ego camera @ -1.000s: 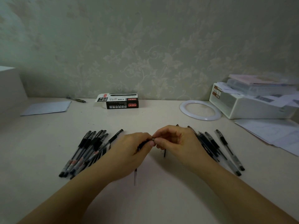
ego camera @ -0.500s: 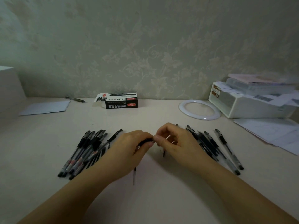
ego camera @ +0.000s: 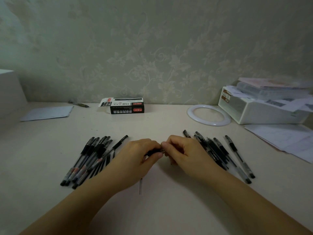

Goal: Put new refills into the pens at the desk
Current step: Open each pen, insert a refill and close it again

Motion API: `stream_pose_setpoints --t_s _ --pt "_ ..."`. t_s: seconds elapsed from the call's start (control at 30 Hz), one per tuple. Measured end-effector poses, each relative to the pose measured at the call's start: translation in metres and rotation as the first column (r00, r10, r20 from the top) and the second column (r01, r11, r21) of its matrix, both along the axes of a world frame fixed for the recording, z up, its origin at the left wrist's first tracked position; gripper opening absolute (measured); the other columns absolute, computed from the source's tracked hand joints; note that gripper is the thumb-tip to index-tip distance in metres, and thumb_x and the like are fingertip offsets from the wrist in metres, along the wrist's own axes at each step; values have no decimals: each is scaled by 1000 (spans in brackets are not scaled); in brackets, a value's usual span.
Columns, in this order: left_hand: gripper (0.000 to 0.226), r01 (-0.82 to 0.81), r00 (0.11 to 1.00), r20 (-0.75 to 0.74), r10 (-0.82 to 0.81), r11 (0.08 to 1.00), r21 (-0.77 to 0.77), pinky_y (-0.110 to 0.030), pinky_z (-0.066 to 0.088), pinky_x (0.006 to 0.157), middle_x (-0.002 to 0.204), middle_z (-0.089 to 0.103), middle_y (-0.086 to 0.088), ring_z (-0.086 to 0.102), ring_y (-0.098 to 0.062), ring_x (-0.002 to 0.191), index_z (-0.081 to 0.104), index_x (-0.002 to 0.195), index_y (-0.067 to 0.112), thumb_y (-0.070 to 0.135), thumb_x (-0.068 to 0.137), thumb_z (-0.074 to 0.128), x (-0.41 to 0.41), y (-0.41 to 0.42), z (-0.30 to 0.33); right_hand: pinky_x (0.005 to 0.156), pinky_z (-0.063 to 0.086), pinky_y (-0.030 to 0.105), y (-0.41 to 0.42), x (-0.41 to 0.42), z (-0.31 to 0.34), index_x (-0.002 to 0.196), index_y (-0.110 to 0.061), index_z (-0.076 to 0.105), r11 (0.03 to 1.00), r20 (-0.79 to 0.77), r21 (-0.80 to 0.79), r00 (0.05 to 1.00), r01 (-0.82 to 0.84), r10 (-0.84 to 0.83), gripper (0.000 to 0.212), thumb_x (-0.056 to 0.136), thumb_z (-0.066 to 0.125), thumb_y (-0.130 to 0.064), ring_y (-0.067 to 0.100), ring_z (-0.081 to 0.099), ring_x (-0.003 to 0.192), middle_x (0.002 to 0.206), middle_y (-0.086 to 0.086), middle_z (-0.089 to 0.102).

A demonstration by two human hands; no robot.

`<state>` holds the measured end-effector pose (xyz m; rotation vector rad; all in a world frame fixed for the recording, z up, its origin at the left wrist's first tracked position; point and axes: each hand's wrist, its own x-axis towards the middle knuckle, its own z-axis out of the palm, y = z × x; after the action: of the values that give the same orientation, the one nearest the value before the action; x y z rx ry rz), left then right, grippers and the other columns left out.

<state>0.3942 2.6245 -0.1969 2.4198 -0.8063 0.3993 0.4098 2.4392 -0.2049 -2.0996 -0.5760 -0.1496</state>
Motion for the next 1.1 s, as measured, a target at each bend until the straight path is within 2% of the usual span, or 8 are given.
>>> stream_pose_setpoints --t_s 0.13,0.23,0.43,0.53,0.67,0.77,0.97,1.1 --pt "14 -8 1000 4 8 999 -31 -11 40 65 76 58 19 54 1 74 69 100 20 24 95 56 1 1 -1 65 54 32 0 -2 3 80 -20 63 1000 -12 -4 1000 16 -16 28 96 56 -42 12 62 60 68 -2 67" --pt "14 -13 1000 11 13 999 -40 -9 38 66 75 57 21 54 0 75 69 100 24 24 94 57 3 3 0 65 52 31 0 -2 5 86 -17 64 999 -17 -8 999 -41 41 20 97 58 -33 19 62 64 69 0 65" --pt "13 -37 997 66 42 996 -76 -15 43 66 79 65 14 57 -6 75 71 100 26 28 91 61 4 4 -1 60 46 20 1 0 3 82 -20 64 1000 31 1 999 10 -10 26 99 52 -35 5 56 61 69 -5 62" --pt "12 -87 995 45 92 992 -93 -8 41 69 80 64 16 57 -2 80 70 97 26 31 91 61 5 4 -4 67 38 19 -2 5 -1 94 -26 61 963 177 -171 968 206 -176 32 97 42 -51 0 52 76 88 -13 55" --pt "12 -164 986 -6 165 977 -139 -17 45 70 80 64 16 57 -3 78 68 95 28 34 92 58 8 7 -7 86 48 32 -13 8 -8 121 -24 55 857 178 -381 937 348 -301 41 93 54 -54 14 53 96 113 -5 43" --pt "11 -203 979 -15 203 969 -139 -17 45 68 78 63 17 56 -3 76 68 93 30 35 91 58 9 8 -7 85 46 29 -11 8 -10 122 -23 57 844 185 -413 939 342 -290 46 89 59 -55 15 49 99 112 -4 41" --pt "13 -206 978 -36 203 973 -102 -15 45 69 80 64 18 57 -1 78 68 95 32 37 92 57 8 7 -8 76 40 25 -2 9 -9 110 -19 65 868 223 -403 951 291 -215 30 94 60 -43 12 51 91 101 -6 44" --pt "13 -195 981 -32 193 977 -87 -14 45 69 79 64 16 56 0 78 68 94 31 37 91 57 8 7 -9 74 46 30 4 7 -10 102 -18 65 888 251 -401 959 227 -132 20 96 58 -35 13 51 83 96 -6 47"
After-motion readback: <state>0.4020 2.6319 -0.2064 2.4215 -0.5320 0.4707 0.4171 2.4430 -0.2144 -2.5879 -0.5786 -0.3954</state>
